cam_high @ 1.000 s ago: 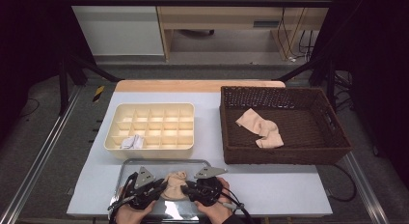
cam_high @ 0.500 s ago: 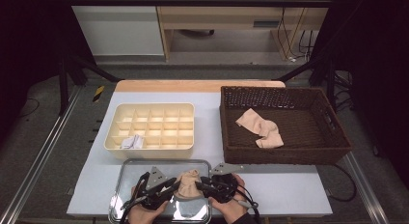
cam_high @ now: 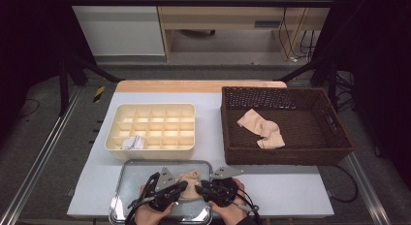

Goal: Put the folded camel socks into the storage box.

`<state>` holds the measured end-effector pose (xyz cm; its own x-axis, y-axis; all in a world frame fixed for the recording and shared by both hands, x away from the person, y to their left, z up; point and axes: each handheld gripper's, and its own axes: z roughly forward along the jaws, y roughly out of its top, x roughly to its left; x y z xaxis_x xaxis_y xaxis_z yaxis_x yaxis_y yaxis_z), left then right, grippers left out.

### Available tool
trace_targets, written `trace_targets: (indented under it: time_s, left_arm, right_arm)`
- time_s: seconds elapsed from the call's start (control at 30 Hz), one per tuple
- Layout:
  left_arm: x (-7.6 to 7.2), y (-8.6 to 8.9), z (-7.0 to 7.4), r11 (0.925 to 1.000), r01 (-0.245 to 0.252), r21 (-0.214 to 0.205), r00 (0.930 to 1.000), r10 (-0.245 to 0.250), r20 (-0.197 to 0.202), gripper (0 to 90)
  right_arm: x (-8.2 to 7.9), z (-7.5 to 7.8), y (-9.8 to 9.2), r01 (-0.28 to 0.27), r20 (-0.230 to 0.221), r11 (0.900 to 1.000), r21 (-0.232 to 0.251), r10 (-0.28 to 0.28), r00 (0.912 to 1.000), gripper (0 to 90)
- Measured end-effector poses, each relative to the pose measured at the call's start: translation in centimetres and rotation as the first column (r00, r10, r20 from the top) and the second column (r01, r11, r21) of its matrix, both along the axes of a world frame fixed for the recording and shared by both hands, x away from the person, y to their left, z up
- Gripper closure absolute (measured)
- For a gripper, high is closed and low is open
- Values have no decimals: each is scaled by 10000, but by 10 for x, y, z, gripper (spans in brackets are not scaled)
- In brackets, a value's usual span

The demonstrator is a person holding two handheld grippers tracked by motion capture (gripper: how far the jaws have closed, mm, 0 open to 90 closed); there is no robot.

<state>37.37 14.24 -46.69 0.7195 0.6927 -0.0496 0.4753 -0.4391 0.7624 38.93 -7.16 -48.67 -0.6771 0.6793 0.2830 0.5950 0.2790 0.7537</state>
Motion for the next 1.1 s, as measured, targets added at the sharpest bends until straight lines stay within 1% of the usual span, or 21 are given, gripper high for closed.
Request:
trace_targets:
  time_s: [0.03,0.13,0.2,0.27,0.33,0.4,0.43,0.47,0.53,0.57,0.6,0.67,0.73,0.83,0.87,0.9,0.93,1.0,1.03,1.1]
  left_arm:
    - [0,0,-3,10000,-33,82,10000,33,-20,888]
    - [2,0,-2,9997,-158,165,9998,160,-110,891]
    - [2,0,-4,9995,-236,197,9997,238,-97,891]
    - [2,-1,-4,9992,-340,216,9994,342,-84,892]
    - [3,-1,-5,9988,-441,206,9990,442,-82,892]
    - [4,-1,-5,9987,-494,108,9986,496,-169,892]
    - [5,-1,-5,9987,-515,34,9984,516,-215,892]
    - [5,-1,-5,9987,-519,-5,9984,518,-237,892]
    - [5,-1,-5,9986,-520,-29,9983,519,-276,892]
    - [5,0,-5,9985,-532,-108,9981,528,-322,892]
    - [6,3,-4,9982,-539,-249,9975,527,-462,892]
    - [5,7,-2,9976,-544,-423,9972,521,-541,892]
    - [3,13,3,9968,-537,-599,9977,511,-444,890]
    - [-1,25,15,9949,-710,-722,9975,711,-14,880]
    - [-2,30,18,9935,-833,-777,9965,838,37,874]
    - [-2,36,20,9930,-920,-743,9956,930,107,873]
    - [-2,41,20,9919,-1046,-727,9944,1055,86,873]
    - [1,50,13,9915,-1179,-552,9929,1169,-212,876]
    - [1,51,10,9917,-1202,-464,9924,1188,-335,880]
    - [3,52,0,9919,-1204,-394,9902,1172,-754,890]
  right_arm:
    - [0,0,0,-23,-109,10000,65,23,9999,726]
    - [2,-2,1,-11,-408,9994,352,25,9992,810]
    - [4,-2,1,42,-587,9987,506,-12,9983,839]
    - [5,0,1,75,-733,9983,570,-33,9973,849]
    - [5,5,1,4,-605,9972,749,41,9982,854]
    - [4,13,1,-261,-296,9913,1291,302,9991,857]
    - [3,17,3,-425,-167,9894,1392,452,9988,857]
    - [2,20,5,-588,10,9883,1410,592,9982,857]
    - [1,21,11,-892,142,9874,1310,881,9960,856]
    - [1,20,14,-990,179,9874,1237,976,9951,855]
    - [1,20,15,-1042,178,9872,1207,1028,9945,855]
    - [1,20,15,-1032,151,9881,1142,1021,9947,853]
    - [1,20,14,-942,101,9896,1089,937,9956,853]
    - [1,19,15,-913,78,9902,1058,909,9958,852]
    - [2,19,15,-915,98,9905,1025,909,9958,852]
    - [1,19,16,-913,84,9908,997,909,9958,852]
    - [1,20,16,-887,78,9912,983,883,9961,852]
    - [2,20,17,-909,99,9914,937,903,9959,852]
    - [2,21,18,-919,98,9917,896,914,9958,851]
    - [3,21,20,-956,150,9922,796,947,9954,850]
